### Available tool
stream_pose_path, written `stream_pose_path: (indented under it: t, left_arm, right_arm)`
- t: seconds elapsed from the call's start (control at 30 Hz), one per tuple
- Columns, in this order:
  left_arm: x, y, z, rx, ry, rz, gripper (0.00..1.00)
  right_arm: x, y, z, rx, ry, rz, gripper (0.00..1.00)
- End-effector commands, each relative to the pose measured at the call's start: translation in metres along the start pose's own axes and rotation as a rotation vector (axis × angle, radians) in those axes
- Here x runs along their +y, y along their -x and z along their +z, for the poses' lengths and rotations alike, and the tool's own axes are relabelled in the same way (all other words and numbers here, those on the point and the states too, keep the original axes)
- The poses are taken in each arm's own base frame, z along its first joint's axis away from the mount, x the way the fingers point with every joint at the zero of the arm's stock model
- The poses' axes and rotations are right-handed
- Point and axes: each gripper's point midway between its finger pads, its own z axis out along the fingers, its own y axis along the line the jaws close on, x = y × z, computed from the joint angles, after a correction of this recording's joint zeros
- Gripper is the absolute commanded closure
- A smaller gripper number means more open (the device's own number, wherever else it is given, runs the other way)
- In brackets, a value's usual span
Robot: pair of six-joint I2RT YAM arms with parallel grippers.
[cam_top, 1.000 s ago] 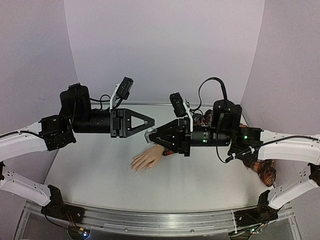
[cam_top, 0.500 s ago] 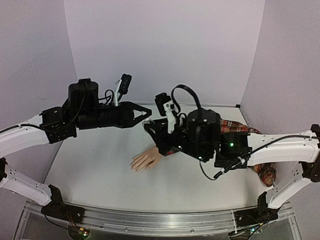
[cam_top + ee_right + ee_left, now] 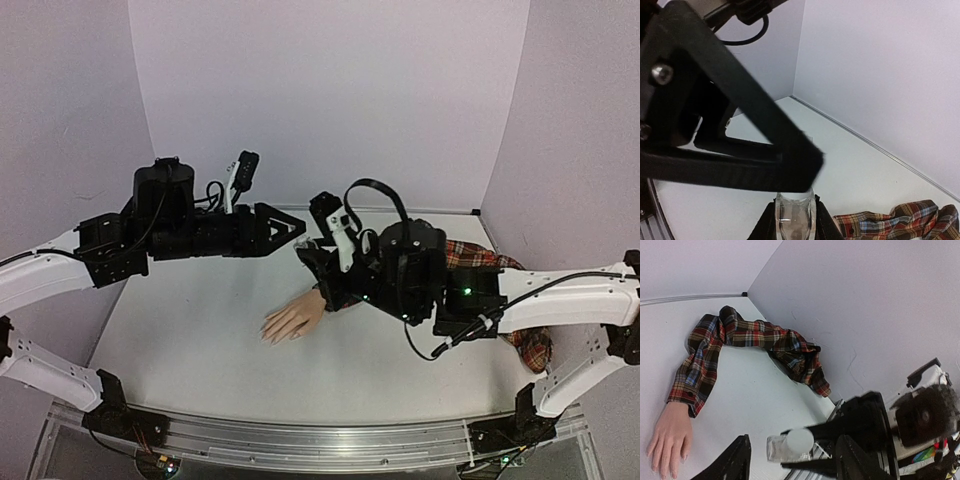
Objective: Paint the nails
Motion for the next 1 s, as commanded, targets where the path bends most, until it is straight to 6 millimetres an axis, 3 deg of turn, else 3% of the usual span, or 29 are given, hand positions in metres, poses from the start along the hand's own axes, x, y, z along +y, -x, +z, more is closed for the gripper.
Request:
stream_pose_path:
  t: [0.0, 0.17, 0.47, 0.73, 0.87, 0.97]
  left_arm:
    - [-0.043, 0.012, -0.031, -0.044, -0.2, 0.047, 0.32]
    - [-0.061, 0.002, -0.031, -0.002, -0.323, 0.069, 0.32]
    - [-0.083, 0.001, -0.035, 0.01, -0.454, 0.111, 0.58]
    - [-0.079, -0.005, -0.03, 0.038, -0.44, 0.112, 0.77]
    - [-0.071, -0.004, -0.023, 0.04, -0.385, 0.119, 0.89]
    - [-0.06, -0.003, -0.017, 0.042, -0.316, 0.11, 0.98]
  right_arm:
    - [0.017, 0.037, -0.033, -0.13, 0.325, 0.087, 1.0]
    - [0.036, 0.043, -0.053, -0.137, 0.571, 0.161, 1.0]
    - [0.043, 0.056, -0.057, -0.15, 0.683, 0.211, 1.0]
    - [0.029, 0.056, -0.042, -0.149, 0.576, 0.24, 1.0]
    - [0.015, 0.055, -0.027, -0.144, 0.47, 0.271, 1.0]
    - [-0.007, 0.052, -0.014, -0.139, 0.312, 0.309, 1.0]
